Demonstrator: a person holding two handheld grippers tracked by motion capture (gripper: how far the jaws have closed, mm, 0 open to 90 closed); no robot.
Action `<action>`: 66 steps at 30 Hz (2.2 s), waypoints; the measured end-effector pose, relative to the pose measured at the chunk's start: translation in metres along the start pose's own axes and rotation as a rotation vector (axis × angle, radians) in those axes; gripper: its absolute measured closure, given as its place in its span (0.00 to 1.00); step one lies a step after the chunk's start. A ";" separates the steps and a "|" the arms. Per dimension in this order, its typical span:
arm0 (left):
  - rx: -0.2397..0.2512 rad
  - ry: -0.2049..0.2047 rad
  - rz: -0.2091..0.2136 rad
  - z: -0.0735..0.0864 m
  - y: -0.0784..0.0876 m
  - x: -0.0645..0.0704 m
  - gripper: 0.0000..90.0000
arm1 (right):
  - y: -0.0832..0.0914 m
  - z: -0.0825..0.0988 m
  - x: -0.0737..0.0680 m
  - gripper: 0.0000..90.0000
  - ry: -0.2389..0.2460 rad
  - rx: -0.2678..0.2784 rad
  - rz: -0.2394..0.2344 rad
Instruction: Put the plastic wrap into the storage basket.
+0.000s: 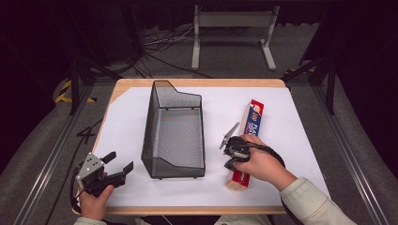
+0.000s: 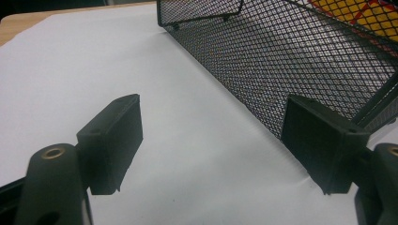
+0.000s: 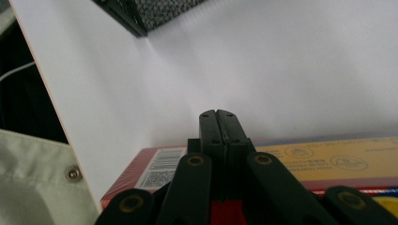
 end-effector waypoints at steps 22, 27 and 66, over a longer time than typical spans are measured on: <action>-0.004 0.003 -0.003 0.001 0.000 0.000 0.24 | 0.010 0.040 0.005 1.00 -0.046 -0.103 -0.007; -0.002 0.007 -0.004 0.001 -0.001 0.000 0.24 | 0.016 0.051 0.009 1.00 -0.066 -0.130 0.005; 0.000 -0.001 0.012 -0.003 -0.010 0.002 0.24 | 0.076 0.091 0.028 0.33 -0.375 0.653 0.177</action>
Point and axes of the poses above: each handheld gripper's, and its own axes: y roughly backward along the jaws, z roughly out of its underside, x roughly to its right, the point moved 3 cm from there along -y, roughly forward along the jaws, and after that the axes turned 6 degrees about x, right-handed, at the moved point
